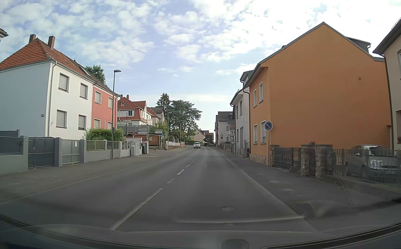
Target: Follow the waypoints while adhering to traffic rules and regulations
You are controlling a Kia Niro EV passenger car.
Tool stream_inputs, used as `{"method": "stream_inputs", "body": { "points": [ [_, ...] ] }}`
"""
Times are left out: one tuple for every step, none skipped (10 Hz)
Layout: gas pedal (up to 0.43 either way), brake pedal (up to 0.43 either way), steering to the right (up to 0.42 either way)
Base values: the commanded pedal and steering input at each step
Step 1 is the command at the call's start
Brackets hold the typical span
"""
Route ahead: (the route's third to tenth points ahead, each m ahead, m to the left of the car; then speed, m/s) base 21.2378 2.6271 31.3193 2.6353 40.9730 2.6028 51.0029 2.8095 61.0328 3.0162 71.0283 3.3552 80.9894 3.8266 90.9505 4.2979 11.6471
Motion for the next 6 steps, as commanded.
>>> {"method": "stream_inputs", "body": {
  "points": [
    [0.028, 0.018, 0.0],
    [0.028, 0.018, 0.0],
    [0.028, 0.018, 0.0],
    [0.028, 0.018, 0.0],
    [0.028, 0.018, -0.001],
    [0.028, 0.018, -0.001]
  ]
}}
